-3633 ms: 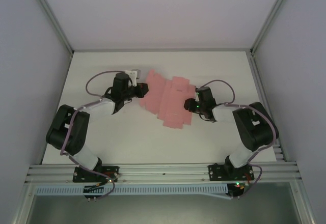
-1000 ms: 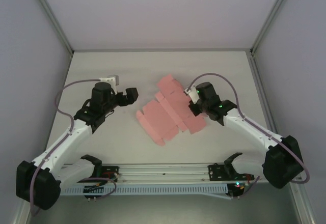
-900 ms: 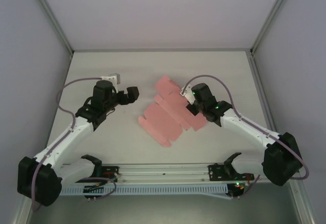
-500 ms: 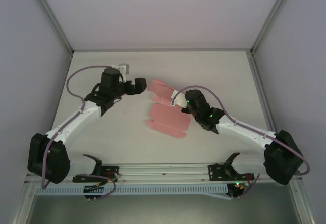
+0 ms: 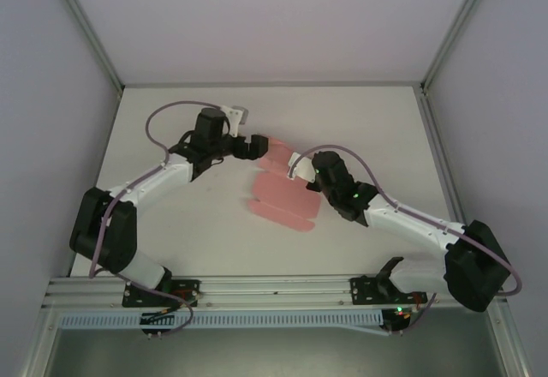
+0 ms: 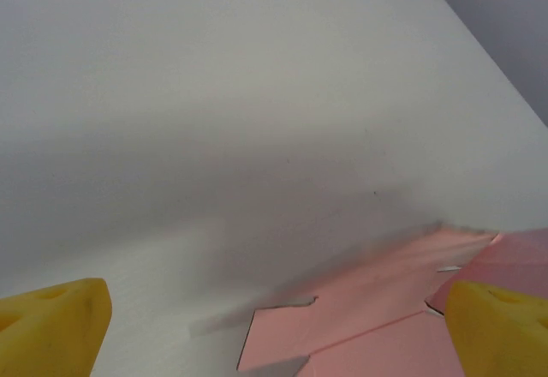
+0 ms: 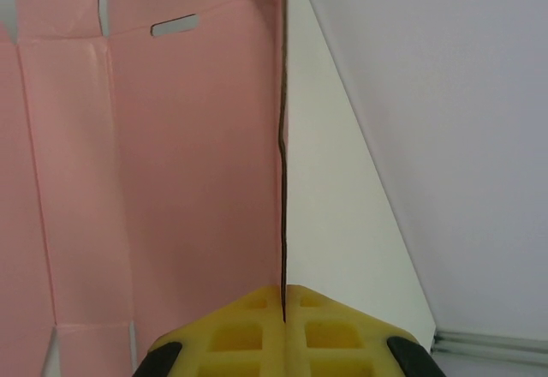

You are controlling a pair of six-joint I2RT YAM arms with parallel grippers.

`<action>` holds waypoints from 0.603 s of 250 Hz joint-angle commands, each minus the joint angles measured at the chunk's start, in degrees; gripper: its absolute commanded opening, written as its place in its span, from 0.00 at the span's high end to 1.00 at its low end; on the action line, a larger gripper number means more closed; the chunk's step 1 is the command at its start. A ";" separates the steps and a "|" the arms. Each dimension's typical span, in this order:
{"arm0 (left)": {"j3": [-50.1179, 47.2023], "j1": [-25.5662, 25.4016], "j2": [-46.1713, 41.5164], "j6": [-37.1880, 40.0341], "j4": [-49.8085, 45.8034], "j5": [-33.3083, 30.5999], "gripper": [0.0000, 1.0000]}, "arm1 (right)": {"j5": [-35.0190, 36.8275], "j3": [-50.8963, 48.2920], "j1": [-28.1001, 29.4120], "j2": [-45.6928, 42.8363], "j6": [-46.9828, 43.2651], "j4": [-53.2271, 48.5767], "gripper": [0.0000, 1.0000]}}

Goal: Assemble paper box

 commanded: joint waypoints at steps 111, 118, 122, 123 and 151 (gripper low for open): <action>-2.19 -9.71 4.82 -1.62 12.45 -11.59 0.00 | -10.11 2.49 0.33 0.71 8.37 -2.68 1.00; -2.51 -10.00 5.09 -2.84 13.40 -12.16 0.00 | -10.68 2.40 0.40 0.68 8.83 -2.67 1.00; -2.63 -10.07 5.26 -3.54 13.88 -12.44 0.00 | -11.11 2.35 0.44 0.63 9.27 -2.67 1.00; -2.69 -10.09 5.32 -3.63 13.97 -12.47 0.00 | -11.20 2.32 0.42 0.67 9.39 -2.71 1.00; -3.85 -10.52 5.73 -6.27 15.29 -14.14 0.00 | -12.53 1.45 0.45 -0.16 10.62 -2.22 1.00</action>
